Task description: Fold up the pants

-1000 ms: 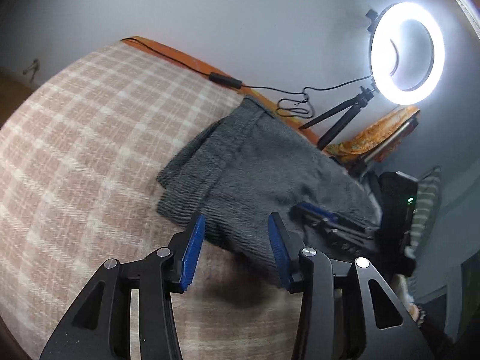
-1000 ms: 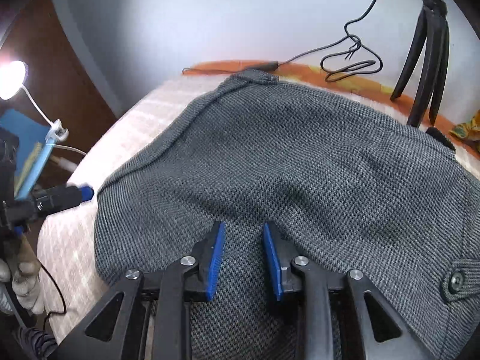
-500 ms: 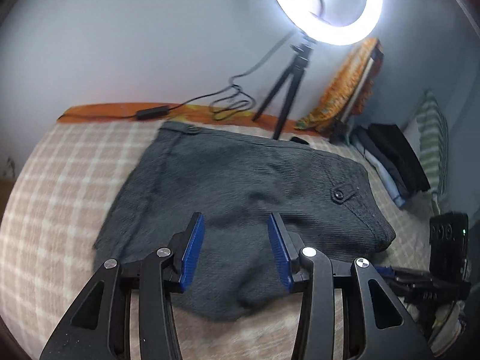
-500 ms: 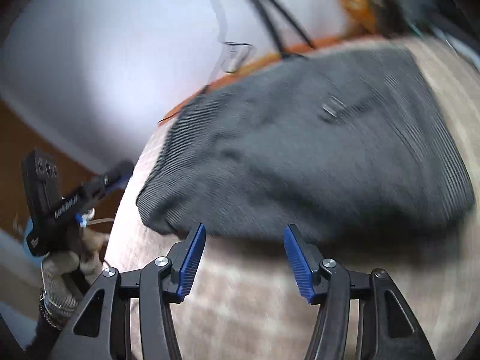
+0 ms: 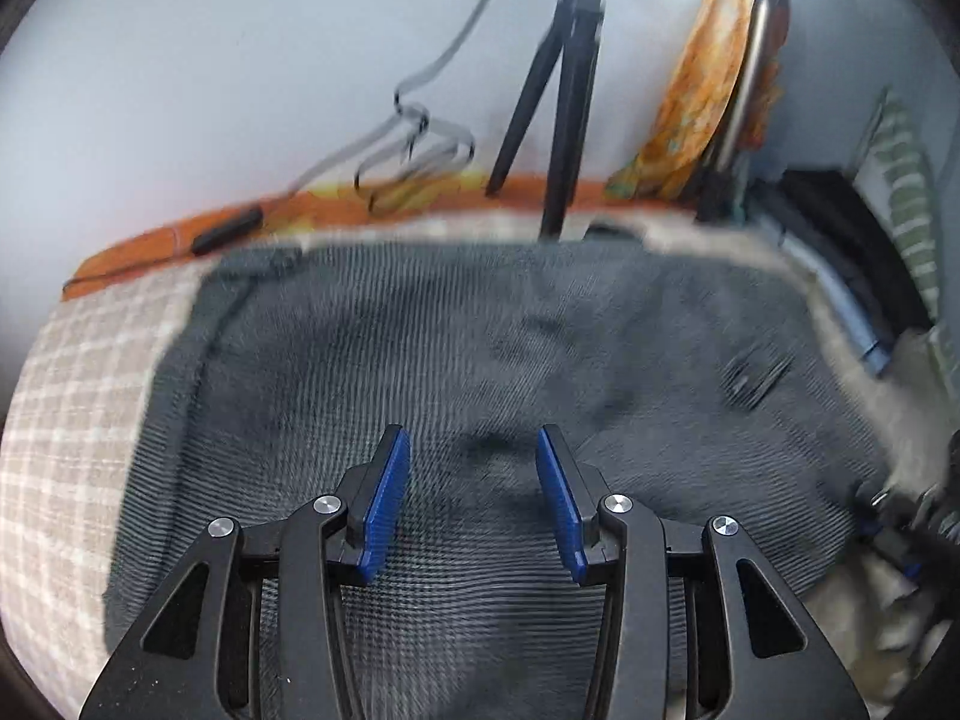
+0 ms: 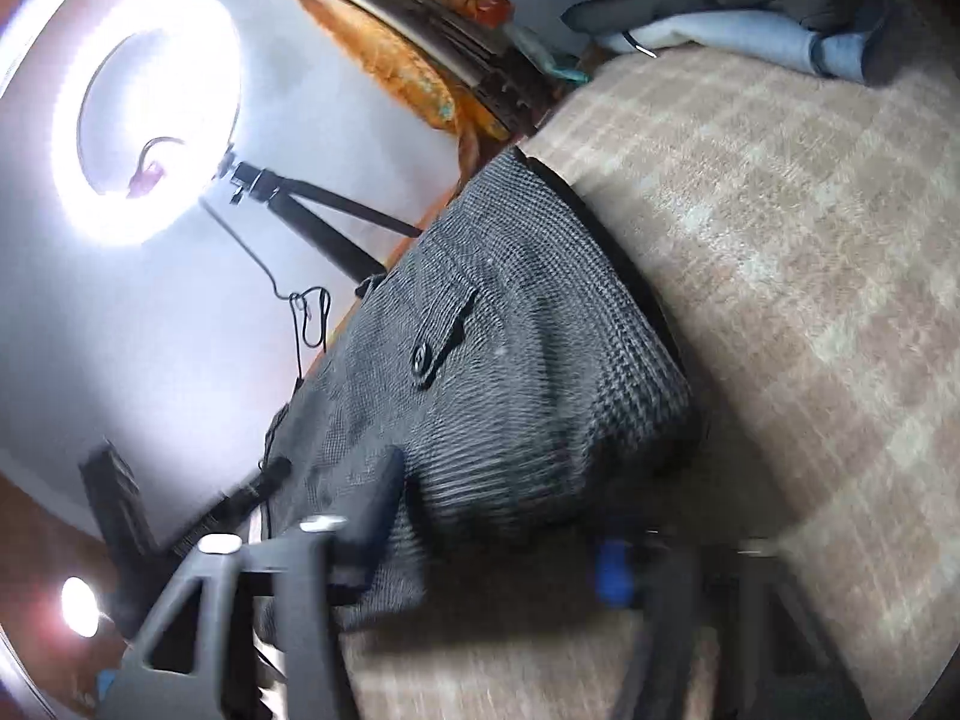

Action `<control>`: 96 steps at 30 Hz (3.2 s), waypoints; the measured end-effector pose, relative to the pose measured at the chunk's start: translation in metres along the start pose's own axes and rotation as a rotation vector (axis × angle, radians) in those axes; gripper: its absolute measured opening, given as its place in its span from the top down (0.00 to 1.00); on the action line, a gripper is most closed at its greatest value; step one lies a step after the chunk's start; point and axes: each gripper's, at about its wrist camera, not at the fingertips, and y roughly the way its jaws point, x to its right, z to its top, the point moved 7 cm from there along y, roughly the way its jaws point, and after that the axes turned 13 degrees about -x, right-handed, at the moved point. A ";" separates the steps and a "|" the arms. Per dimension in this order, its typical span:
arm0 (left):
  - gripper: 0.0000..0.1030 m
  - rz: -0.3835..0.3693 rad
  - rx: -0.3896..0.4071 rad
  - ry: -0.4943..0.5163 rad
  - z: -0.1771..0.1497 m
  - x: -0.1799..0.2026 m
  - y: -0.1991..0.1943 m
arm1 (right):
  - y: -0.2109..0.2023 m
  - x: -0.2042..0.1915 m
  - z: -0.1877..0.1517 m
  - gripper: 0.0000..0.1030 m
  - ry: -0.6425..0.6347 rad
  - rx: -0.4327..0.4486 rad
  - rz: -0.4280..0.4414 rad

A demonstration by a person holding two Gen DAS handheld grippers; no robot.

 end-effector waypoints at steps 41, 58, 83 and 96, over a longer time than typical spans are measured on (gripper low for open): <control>0.51 0.065 0.024 0.114 -0.079 0.011 -0.026 | -0.032 -0.060 0.013 0.83 -0.252 0.083 -0.180; 0.51 -0.138 0.302 -0.355 -0.080 -0.136 -0.168 | -0.009 -0.188 0.000 0.84 -0.661 0.046 -0.244; 0.51 -0.103 0.392 -0.576 -0.104 -0.222 -0.187 | 0.190 -0.302 -0.118 0.89 -1.054 -0.279 -0.293; 0.51 -0.101 0.352 -0.547 -0.104 -0.211 -0.177 | 0.139 -0.293 -0.118 0.50 -0.951 -0.425 0.146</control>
